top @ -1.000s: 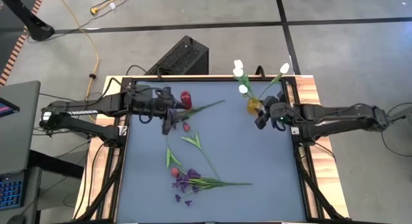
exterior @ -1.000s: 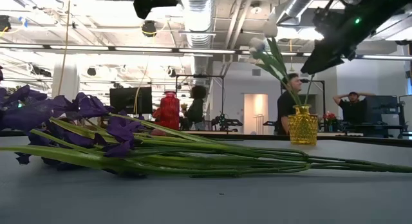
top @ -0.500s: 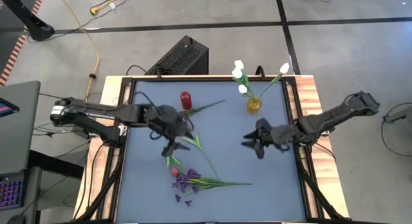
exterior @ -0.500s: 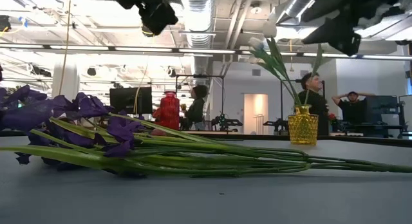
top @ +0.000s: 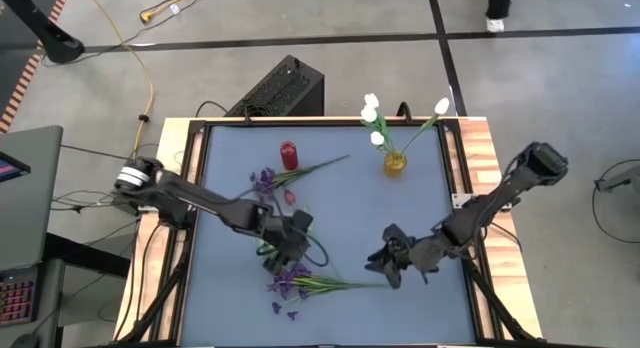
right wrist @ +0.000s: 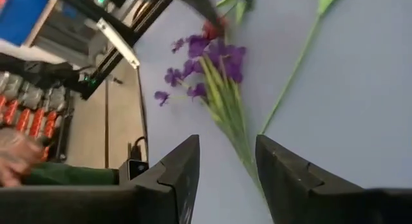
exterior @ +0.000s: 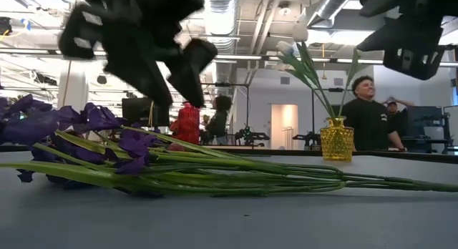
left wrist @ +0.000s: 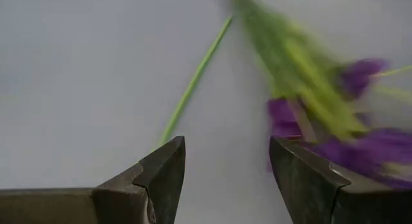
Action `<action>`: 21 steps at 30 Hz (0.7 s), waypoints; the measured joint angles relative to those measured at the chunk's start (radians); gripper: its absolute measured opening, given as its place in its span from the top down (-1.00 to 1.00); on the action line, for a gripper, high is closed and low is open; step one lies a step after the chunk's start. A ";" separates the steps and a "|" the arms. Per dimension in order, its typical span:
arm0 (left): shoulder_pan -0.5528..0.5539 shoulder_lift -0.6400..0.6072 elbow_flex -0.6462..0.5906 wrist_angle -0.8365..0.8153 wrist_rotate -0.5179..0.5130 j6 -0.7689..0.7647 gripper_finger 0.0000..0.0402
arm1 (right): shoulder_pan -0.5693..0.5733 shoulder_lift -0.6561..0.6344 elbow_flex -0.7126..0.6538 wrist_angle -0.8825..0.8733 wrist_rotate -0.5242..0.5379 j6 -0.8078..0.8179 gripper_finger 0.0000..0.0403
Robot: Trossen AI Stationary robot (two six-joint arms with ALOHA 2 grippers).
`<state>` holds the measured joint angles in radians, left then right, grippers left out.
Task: Sort flowers into vase by color
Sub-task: Put the red flower into the red vase
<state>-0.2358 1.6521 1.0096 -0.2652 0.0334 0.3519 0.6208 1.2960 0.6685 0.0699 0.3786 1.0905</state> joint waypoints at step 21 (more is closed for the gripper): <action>0.100 0.319 0.262 -0.194 -0.002 -0.277 0.05 | 0.024 0.005 0.000 0.141 -0.095 -0.419 0.18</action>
<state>-0.1361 1.9708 1.2711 -0.4588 0.0313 0.0748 0.6448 1.3014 0.6685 0.2107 0.2840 0.6720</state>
